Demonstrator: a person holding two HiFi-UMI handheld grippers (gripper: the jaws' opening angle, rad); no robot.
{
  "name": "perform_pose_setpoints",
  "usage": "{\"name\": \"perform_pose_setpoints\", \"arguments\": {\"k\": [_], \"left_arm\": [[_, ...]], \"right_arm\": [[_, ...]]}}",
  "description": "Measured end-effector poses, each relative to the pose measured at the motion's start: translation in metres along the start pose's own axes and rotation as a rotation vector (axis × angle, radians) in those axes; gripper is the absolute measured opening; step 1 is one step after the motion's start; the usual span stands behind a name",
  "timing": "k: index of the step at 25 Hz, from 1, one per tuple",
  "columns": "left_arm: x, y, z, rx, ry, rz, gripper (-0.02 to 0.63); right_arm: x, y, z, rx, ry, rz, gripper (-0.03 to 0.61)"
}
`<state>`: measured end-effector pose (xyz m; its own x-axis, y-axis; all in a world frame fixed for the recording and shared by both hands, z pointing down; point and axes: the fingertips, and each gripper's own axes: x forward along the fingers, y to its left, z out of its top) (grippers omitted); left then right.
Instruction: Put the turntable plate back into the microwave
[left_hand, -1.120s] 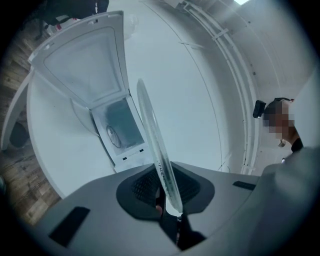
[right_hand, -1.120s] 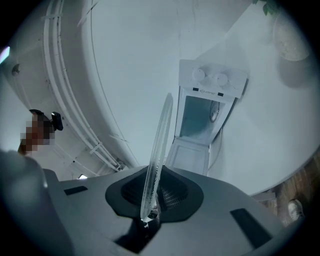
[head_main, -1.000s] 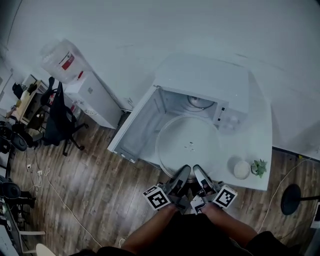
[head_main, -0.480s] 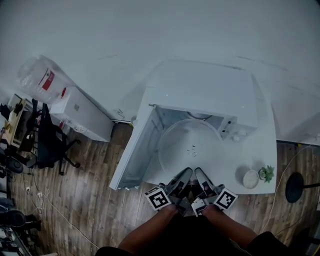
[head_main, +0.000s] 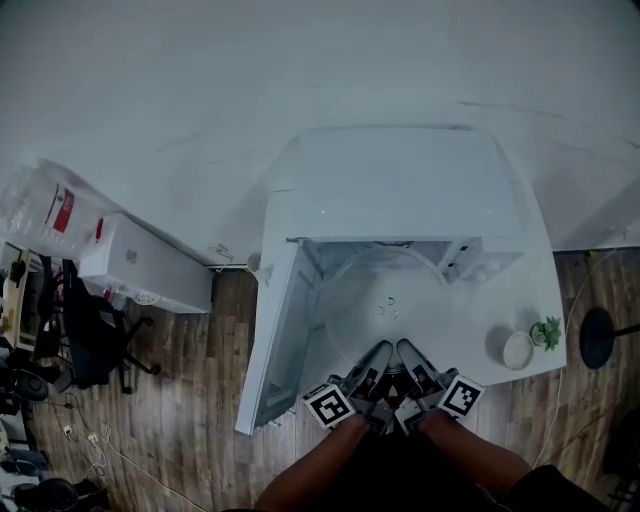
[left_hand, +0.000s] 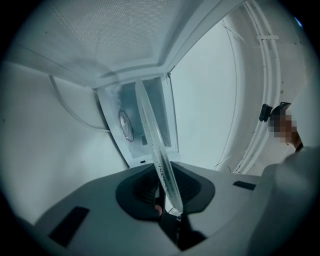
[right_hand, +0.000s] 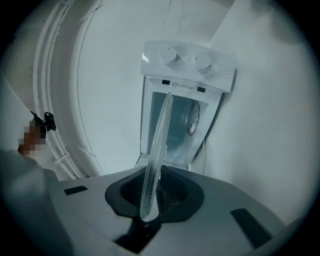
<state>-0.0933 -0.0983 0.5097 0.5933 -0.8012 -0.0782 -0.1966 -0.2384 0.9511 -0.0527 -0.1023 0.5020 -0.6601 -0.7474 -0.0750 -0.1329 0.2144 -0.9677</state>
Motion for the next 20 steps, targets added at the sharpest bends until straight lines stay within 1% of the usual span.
{"name": "perform_pose_setpoints", "arguments": {"k": [4, 7, 14, 20], "left_arm": [[0.012, 0.014, 0.006, -0.007, 0.014, 0.009, 0.069], [0.021, 0.023, 0.015, 0.004, 0.014, 0.011, 0.069], [0.055, 0.045, 0.030, 0.016, 0.009, 0.016, 0.075], [0.080, 0.064, 0.047, 0.023, 0.006, 0.035, 0.077]], "right_arm": [[0.011, -0.013, 0.007, 0.012, -0.006, -0.013, 0.064], [0.024, -0.021, 0.012, 0.011, -0.007, -0.016, 0.064], [0.049, -0.045, 0.038, -0.001, -0.008, -0.027, 0.067], [0.074, -0.062, 0.057, 0.008, -0.004, -0.034, 0.069]]}}
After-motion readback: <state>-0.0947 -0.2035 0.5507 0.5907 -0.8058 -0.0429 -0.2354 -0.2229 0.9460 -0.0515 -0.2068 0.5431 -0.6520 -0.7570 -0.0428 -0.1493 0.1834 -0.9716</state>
